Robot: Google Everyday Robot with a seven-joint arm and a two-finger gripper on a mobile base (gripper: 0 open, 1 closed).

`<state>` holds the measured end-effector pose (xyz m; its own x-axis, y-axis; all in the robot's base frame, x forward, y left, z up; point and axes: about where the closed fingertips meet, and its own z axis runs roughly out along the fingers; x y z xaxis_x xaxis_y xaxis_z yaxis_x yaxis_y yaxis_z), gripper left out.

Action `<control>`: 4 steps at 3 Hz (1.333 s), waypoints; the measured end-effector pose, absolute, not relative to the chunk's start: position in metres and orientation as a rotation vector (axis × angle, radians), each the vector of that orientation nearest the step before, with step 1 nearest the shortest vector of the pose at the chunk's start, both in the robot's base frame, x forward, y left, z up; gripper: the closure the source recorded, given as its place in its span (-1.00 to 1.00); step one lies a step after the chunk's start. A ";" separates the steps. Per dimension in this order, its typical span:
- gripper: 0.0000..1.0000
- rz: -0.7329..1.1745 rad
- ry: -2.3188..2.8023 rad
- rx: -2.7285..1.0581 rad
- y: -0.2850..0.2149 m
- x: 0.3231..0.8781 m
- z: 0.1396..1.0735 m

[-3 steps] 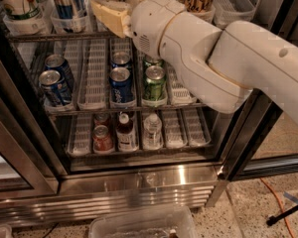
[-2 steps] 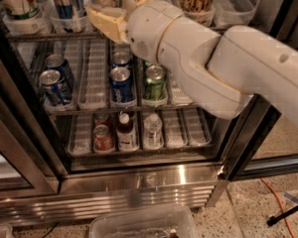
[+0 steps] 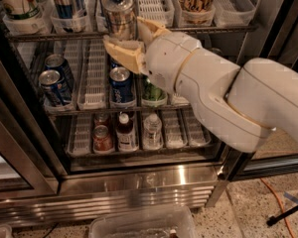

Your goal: Pick redbull can from top shelf of fridge

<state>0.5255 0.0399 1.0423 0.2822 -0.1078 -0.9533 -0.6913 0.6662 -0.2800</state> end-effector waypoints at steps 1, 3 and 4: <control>1.00 0.438 1.271 -0.790 0.026 0.512 1.022; 1.00 0.469 1.369 -0.945 0.020 0.480 0.976; 1.00 0.524 1.412 -0.985 0.008 0.467 0.965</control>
Offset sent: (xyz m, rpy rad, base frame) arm -0.0397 -0.0442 -0.0772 -0.1382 0.1273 0.0334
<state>0.4674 0.0075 0.9653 0.1407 -0.2433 -0.9597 -0.8104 0.5286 -0.2528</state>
